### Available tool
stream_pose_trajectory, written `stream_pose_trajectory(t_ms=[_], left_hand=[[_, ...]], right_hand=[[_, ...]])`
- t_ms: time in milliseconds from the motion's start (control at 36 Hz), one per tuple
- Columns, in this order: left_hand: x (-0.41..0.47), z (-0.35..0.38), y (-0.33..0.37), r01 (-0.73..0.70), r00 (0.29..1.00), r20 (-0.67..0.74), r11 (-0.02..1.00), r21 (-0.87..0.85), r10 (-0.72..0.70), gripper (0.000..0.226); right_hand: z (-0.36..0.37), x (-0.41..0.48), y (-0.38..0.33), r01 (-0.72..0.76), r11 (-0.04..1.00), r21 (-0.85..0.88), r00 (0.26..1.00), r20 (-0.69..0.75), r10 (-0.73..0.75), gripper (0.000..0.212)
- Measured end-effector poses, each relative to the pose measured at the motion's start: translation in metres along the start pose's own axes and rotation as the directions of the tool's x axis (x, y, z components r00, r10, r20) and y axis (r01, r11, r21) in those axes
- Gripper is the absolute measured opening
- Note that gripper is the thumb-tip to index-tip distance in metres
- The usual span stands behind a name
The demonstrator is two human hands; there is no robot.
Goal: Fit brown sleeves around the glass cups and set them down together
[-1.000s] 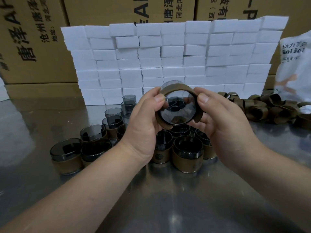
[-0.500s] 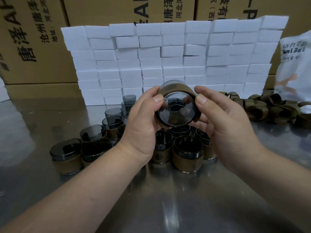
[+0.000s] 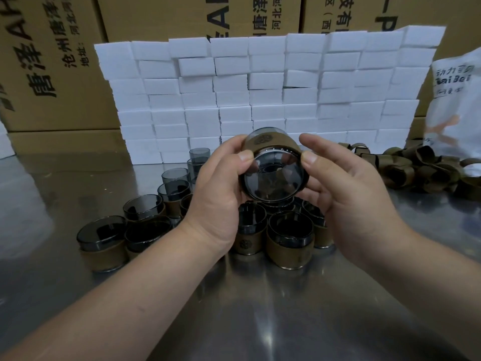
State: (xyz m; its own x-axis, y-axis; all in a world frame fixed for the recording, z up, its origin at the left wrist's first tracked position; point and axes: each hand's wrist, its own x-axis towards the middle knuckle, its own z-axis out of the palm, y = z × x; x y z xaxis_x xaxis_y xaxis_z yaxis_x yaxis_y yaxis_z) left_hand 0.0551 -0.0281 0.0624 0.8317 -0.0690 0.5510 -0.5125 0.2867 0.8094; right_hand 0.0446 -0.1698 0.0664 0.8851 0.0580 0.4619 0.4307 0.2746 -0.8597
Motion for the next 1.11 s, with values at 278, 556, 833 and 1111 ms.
stream_pose_trajectory(t_ms=[278, 556, 833, 1111], left_hand=[[0.0013, -0.0021, -0.0023, -0.008, 0.999, -0.037, 1.0, -0.03, 0.007, 0.043], [0.0019, -0.0041, -0.0019, -0.01, 0.999, -0.031, 0.999, -0.049, 0.009, 0.046], [0.0011, -0.0045, -0.0024, -0.029, 1.0, -0.011, 0.999, -0.025, 0.029, 0.027], [0.0002, -0.0032, 0.0, -0.05, 0.999, -0.007, 0.999, -0.004, 0.05, 0.027]], right_hand=[[0.0, -0.0003, -0.0001, -0.021, 0.999, 0.032, 0.998, 0.057, 0.019, 0.041], [-0.0016, 0.0013, 0.0005, -0.051, 0.997, 0.064, 0.994, 0.103, 0.044, 0.042], [-0.0033, 0.0018, 0.0021, -0.047, 0.996, 0.079, 0.992, 0.124, 0.037, 0.041], [-0.0032, 0.0016, 0.0021, -0.039, 0.995, 0.097, 0.991, 0.133, 0.025, 0.041]])
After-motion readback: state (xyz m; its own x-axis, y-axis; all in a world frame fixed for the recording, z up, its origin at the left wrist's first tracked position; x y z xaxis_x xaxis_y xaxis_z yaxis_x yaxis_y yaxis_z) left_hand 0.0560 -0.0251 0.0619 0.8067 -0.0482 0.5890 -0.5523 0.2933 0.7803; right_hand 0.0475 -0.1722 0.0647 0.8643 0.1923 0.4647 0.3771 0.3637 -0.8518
